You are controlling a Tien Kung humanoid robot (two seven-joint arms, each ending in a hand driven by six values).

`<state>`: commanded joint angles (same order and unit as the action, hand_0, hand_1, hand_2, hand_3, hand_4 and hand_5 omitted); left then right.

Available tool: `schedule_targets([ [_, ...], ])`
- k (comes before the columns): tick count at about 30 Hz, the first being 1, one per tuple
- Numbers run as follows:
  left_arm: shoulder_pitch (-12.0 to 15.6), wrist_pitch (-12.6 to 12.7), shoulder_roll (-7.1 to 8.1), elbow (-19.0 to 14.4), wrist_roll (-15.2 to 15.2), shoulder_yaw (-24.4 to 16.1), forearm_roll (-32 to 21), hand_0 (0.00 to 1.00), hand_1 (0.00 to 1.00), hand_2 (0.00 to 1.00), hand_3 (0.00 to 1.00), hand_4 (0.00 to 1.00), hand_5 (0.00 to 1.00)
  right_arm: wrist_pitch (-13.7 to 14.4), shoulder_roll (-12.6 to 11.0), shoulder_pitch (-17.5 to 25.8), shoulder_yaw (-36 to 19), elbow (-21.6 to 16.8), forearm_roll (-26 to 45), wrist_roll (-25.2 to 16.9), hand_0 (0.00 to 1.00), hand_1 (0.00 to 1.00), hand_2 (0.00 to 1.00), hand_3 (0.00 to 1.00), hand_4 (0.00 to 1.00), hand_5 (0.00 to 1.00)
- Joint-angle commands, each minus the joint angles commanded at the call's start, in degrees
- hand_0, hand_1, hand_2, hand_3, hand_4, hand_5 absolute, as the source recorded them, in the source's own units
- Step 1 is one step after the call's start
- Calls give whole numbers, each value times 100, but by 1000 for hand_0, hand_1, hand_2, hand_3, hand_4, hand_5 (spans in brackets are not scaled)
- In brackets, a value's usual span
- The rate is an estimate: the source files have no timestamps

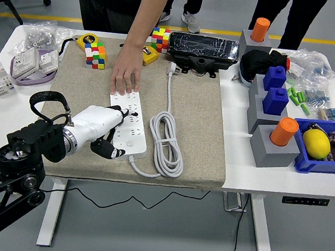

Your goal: Pick up the plug,place it near the board,insert it into the board,press the button

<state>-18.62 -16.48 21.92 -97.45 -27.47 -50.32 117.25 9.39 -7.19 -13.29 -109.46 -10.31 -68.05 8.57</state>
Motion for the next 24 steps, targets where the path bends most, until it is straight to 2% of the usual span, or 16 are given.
schedule_targets([
  [1,1,-9,-3,11,0,3,-4,148,28,138,898,642,2,0,0,1,0,0,0,0,781,720,718,751,998,919],
  [6,-3,-99,-30,278,76,41,-65,148,28,138,898,642,2,-2,6,10,10,0,12,1,781,720,718,751,998,919],
  [7,-4,-113,-31,319,83,40,-68,149,21,132,895,579,2,-1,5,12,8,0,8,5,781,720,718,751,998,918],
  [9,-4,-175,-26,364,76,34,-80,149,21,132,895,579,2,3,2,15,9,0,8,7,781,720,718,751,998,918],
  [16,15,-509,9,385,28,33,-195,150,20,129,876,589,2,11,0,23,12,0,14,9,782,718,717,751,998,918],
  [18,12,-542,14,374,29,36,-223,150,20,129,876,589,2,8,2,23,18,0,16,9,782,718,717,751,998,918],
  [19,10,-560,13,366,32,35,-231,151,19,125,838,591,2,5,5,23,21,0,20,5,782,719,717,751,998,917],
  [24,-5,-608,22,350,37,64,-289,151,19,125,838,591,2,2,6,7,37,0,43,-3,782,719,717,751,998,917],
])
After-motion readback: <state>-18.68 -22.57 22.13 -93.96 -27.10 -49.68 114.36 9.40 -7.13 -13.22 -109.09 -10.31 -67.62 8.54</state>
